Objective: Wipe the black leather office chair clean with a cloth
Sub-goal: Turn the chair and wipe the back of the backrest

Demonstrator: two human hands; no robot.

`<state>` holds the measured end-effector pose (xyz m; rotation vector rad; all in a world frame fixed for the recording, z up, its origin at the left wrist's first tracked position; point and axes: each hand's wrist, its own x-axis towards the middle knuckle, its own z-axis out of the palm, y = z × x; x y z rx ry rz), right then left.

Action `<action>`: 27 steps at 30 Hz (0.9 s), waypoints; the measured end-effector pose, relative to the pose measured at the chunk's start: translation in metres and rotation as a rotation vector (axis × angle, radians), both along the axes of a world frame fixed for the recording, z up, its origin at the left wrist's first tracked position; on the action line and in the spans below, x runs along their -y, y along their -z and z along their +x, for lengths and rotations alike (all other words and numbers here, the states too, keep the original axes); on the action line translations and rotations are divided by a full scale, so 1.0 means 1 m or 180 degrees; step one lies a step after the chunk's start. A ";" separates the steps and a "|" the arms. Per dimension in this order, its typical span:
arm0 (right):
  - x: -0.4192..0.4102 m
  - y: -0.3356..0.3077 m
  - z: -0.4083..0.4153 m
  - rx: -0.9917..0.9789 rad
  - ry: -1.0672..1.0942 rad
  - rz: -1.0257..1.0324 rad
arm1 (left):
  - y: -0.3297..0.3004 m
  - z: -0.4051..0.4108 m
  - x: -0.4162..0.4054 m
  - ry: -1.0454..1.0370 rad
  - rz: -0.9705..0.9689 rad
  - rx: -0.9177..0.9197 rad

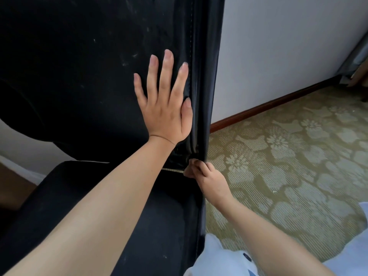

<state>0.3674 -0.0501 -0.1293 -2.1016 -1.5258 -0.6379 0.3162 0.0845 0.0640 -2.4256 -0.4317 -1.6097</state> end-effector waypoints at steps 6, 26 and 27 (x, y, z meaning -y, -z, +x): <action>0.004 -0.004 0.001 -0.0080 0.0174 0.0074 | -0.002 0.000 0.001 0.0007 -0.0034 -0.0006; -0.006 -0.022 -0.022 -0.1146 0.0144 0.0671 | 0.000 0.001 -0.001 0.0005 0.0022 0.0026; -0.005 -0.021 -0.024 -0.1207 0.0153 0.0590 | 0.000 0.001 -0.002 -0.0002 0.0016 0.0023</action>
